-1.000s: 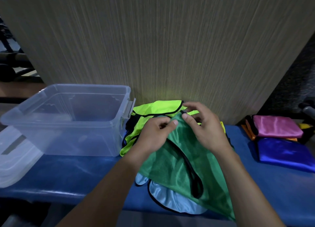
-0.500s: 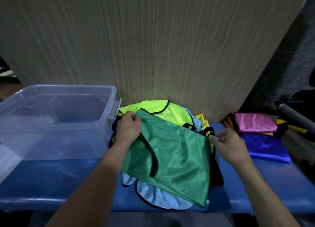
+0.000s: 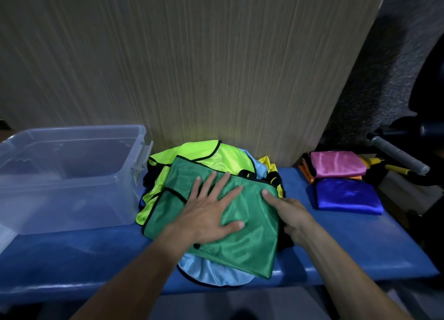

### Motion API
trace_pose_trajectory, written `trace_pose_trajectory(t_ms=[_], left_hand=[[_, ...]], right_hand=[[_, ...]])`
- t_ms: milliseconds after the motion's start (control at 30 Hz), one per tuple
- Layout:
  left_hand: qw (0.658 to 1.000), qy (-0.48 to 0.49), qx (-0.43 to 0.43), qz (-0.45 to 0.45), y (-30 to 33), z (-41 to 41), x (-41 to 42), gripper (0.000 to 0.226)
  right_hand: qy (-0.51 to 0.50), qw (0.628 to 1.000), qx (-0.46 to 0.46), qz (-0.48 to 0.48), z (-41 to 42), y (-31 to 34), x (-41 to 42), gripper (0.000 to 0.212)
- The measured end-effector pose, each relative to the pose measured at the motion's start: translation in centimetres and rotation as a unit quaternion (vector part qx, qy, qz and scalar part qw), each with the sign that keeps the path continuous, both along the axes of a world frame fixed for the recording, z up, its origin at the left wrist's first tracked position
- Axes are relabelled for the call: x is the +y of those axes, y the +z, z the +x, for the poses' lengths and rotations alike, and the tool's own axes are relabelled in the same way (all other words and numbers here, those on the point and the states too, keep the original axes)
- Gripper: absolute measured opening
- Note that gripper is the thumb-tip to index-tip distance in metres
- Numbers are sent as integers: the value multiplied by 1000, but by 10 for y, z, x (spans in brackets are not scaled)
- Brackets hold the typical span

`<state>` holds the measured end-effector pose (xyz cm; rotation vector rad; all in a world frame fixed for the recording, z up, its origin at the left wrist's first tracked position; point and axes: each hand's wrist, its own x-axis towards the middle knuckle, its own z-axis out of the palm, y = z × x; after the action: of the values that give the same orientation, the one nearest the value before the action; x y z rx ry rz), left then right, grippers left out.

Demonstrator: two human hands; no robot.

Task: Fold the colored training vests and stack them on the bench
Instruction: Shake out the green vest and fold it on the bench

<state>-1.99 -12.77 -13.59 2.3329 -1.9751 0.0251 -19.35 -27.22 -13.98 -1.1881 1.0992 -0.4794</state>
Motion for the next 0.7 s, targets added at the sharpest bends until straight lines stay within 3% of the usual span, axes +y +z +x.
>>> trace_pose_trajectory(t_ms=[100,233,333,467,567,700], left_hand=[[1000,14,-18,4,-8,-3,1,91],[1000,6,-13,-2,-7,-42,-4,90],[1000,-15,0,-6,-9,-85,-13,88],[997,-35,-1,63,-27,-119,-20,87],[995,-36,-28,91,-35,-120,-21,87],[996,-59,-58,13,-23,-118,-23,75]], right_hand=[[-24,997,-73,25,1,1,3,45],[-16,992,-126,2,-22,13,-8,24],[-1,995,-84,-50,-65,18,-32,27],[-21,992,40,-121,-116,4,-55,19],[-6,989,80,-125,-132,-1,-52,16],[-8,989,101,-104,-141,6,-44,27]])
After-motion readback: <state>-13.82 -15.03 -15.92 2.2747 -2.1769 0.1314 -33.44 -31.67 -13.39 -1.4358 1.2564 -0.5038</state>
